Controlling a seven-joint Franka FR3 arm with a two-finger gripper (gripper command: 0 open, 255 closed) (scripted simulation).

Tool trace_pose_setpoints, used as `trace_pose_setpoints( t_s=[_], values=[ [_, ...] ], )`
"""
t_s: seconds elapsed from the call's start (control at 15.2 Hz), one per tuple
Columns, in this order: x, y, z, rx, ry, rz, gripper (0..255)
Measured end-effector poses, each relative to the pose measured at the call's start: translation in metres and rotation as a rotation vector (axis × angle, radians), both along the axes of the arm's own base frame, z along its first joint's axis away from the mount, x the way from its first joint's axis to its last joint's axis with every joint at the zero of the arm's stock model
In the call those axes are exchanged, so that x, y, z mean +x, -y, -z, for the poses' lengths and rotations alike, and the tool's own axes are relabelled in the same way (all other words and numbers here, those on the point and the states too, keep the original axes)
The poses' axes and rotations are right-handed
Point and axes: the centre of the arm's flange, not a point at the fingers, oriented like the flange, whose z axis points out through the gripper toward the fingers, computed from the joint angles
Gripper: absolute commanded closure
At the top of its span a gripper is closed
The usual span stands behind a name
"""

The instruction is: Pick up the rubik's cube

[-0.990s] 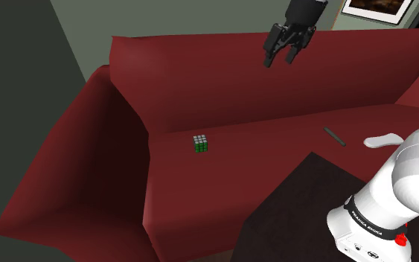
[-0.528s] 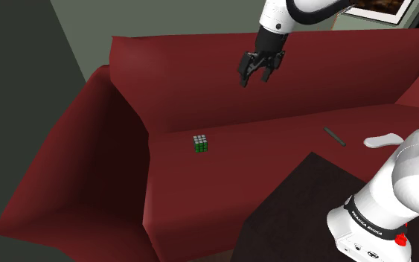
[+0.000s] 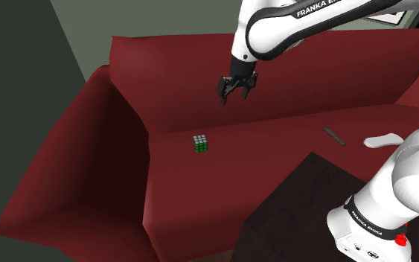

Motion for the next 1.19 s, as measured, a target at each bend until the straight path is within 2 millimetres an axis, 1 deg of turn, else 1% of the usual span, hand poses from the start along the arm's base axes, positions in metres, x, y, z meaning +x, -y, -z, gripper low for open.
trace_pose_setpoints(
  t_s=[0.2,0.26,0.4,0.53,0.66,0.73,0.86,0.92,0.99,1.19],
  values=[
    [0.023,-0.010,0.029,-0.001,-0.017,0.003,0],
    [0.034,-0.013,0.041,-0.002,-0.021,0.003,0],
    [0.043,-0.021,0.065,-0.002,-0.034,0.005,0],
    [0.062,-0.023,0.085,-0.004,-0.046,0.006,0],
    [0.075,-0.029,0.108,-0.004,-0.058,0.008,0],
    [0.081,-0.032,0.116,-0.005,-0.063,0.009,0],
    [0.095,-0.036,0.142,-0.006,-0.074,0.010,0],
    [0.103,-0.039,0.152,-0.007,-0.081,0.011,0],
    [0.109,-0.043,0.167,-0.007,-0.086,0.012,0],
    [0.130,-0.055,0.197,-0.008,-0.104,0.014,0]
  ],
)
